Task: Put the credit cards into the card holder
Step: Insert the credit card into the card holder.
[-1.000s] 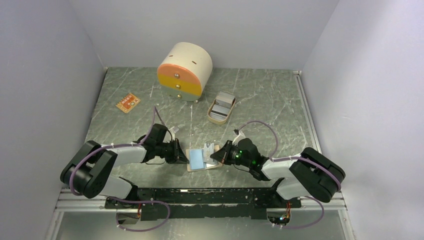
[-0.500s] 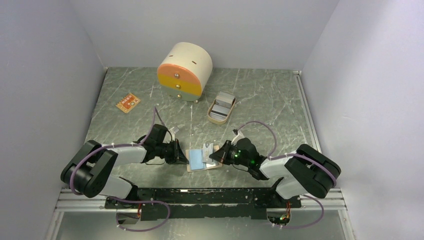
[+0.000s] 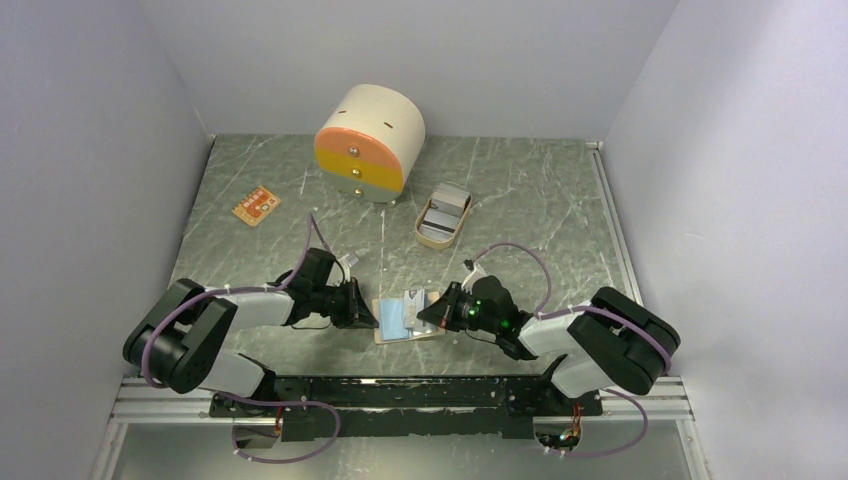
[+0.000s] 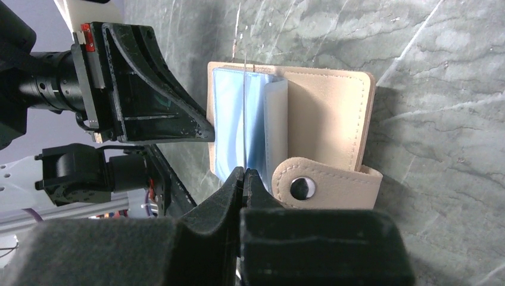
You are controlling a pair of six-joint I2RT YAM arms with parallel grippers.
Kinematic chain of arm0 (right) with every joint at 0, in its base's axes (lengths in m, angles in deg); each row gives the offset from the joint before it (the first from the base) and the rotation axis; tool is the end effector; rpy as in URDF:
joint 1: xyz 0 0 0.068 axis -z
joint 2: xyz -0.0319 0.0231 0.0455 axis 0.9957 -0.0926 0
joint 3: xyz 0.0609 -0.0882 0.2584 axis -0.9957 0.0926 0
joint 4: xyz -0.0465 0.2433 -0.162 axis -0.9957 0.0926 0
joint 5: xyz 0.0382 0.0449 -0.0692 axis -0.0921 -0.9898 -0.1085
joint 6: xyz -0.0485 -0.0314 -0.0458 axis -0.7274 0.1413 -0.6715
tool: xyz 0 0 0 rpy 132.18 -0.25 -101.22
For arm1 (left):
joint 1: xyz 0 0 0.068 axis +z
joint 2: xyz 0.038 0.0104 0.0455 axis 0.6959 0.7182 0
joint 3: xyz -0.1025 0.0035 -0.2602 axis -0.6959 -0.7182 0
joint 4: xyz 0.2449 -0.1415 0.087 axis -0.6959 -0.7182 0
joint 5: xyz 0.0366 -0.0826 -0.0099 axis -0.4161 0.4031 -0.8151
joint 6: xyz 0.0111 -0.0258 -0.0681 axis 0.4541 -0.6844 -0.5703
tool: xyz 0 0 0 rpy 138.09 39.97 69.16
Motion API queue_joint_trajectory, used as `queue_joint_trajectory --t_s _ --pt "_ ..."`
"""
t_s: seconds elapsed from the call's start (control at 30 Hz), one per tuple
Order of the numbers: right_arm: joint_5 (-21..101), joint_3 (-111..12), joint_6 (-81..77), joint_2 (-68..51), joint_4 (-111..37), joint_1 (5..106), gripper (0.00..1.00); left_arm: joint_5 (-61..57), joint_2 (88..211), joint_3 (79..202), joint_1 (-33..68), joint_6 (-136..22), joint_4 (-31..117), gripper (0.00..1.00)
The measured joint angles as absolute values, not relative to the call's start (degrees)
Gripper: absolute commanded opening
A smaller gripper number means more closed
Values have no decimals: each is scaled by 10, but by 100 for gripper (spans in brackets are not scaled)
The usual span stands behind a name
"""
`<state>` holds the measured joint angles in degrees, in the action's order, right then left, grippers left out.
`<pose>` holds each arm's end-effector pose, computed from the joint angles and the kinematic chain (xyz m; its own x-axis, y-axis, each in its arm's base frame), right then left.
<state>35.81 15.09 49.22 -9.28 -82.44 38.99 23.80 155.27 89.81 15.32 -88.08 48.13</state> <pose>0.1668 0.1887 0.0777 -0.8630 0.3045 -0.4032 -0.1824 0.5564 0.8106 0.2018 -0.1500 0.0687 -0.9842 -0.0982 -0.1475 0.0430 0.6754 -0.7362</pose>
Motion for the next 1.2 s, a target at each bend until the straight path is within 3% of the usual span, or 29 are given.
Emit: queue_joint_trajectory --t_s 1.2 --pt "328 145 553 -97 -787 390 0 245 1573 914 153 -868 480 9"
